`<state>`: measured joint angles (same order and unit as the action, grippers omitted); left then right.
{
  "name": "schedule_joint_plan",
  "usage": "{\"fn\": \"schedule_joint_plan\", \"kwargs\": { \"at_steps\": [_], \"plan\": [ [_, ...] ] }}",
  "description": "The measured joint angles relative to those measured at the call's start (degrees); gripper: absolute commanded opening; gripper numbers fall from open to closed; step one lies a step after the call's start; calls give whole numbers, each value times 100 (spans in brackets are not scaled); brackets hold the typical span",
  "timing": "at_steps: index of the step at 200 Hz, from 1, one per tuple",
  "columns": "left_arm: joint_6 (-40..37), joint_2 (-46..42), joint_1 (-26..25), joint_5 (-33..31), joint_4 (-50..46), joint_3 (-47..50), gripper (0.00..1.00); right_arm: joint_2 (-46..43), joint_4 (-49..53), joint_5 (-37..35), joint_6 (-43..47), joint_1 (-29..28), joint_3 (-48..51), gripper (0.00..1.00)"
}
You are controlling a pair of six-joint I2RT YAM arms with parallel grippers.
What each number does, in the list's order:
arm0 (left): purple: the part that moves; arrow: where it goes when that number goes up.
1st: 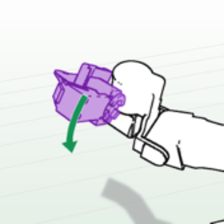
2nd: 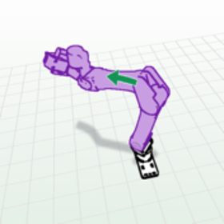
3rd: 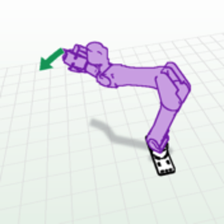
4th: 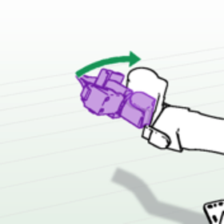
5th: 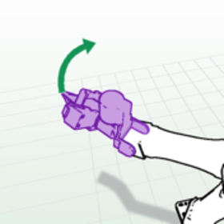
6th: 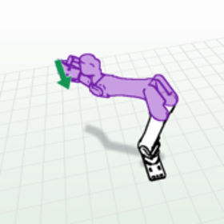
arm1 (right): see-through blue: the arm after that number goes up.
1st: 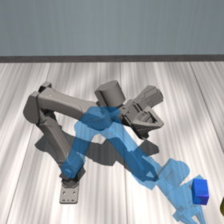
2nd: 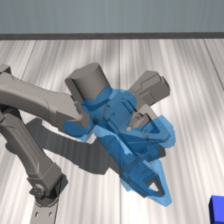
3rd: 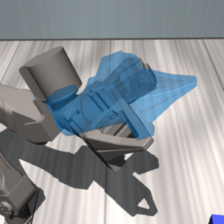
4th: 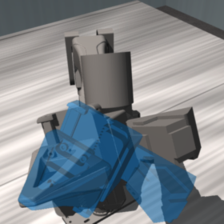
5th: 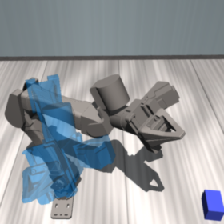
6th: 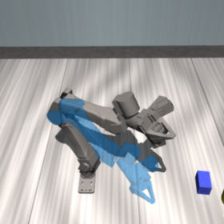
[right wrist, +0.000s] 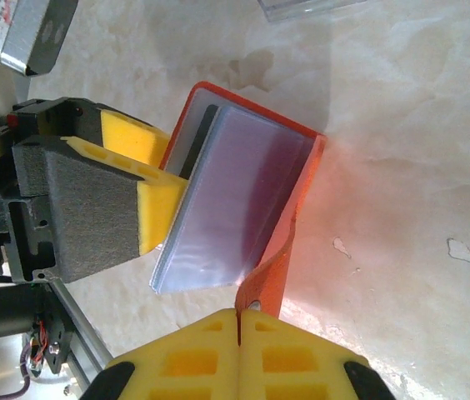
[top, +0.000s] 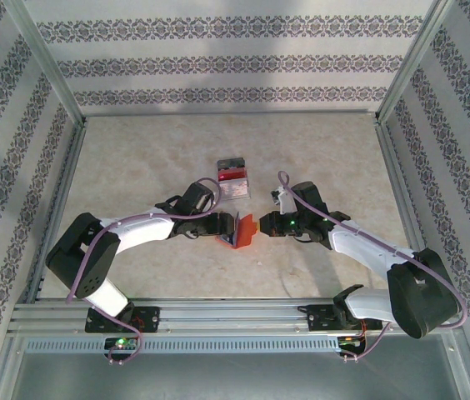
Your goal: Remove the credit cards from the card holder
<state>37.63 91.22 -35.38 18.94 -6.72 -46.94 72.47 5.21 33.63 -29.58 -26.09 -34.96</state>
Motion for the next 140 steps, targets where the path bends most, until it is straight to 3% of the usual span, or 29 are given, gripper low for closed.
{"fn": "schedule_joint_plan", "kwargs": {
  "at_steps": [46, 66, 116, 140],
  "plan": [
    [-44, 0, 24, 79, -17, 22, 71, 37, 72, -149, 7, 76, 0, 0],
    [-61, 0, 24, 201, -13, 22, 71, 107, 192, -269, 9, 175, -2, 17],
    [-87, 0, 24, 417, 7, 20, 72, 164, 966, -745, 192, 262, -479, 45],
    [-107, 0, 24, 459, 7, 20, 72, 155, 1285, -1027, 286, 258, -804, 48]
  ]
}}
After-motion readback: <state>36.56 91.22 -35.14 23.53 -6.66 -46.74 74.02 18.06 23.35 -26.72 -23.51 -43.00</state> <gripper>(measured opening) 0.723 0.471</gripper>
